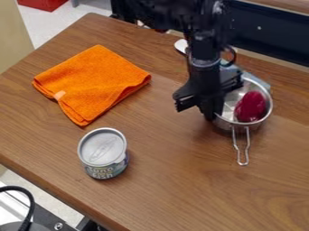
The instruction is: Move the silver pot that has a red thing inside to the top of the wooden table
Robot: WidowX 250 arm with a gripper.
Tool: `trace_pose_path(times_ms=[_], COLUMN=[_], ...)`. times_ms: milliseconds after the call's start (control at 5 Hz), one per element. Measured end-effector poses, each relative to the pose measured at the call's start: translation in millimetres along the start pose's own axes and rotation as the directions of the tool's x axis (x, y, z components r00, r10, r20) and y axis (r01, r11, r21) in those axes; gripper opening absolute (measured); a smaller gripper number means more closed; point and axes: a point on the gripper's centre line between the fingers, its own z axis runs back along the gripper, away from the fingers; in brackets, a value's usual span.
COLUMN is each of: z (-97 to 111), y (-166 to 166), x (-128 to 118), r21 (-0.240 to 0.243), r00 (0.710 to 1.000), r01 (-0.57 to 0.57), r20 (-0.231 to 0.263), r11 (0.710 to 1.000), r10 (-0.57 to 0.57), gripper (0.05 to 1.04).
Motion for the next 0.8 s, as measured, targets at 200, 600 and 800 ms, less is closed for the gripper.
trace_pose_path(times_ms=[200, 600, 800], z=[1, -1, 9], y=[-2, 4, 4], x=[-2, -1, 2], r21=[-0.011, 0.01, -0.005], r00=[1.0, 1.0, 0.999], r01=[-0.015, -0.028, -0.054], r20=[-0.013, -0.006, 0.003], r11=[1.0, 1.0, 0.999], r10=[0.015, 0.028, 0.054], gripper=[0.058, 0.209, 0.437])
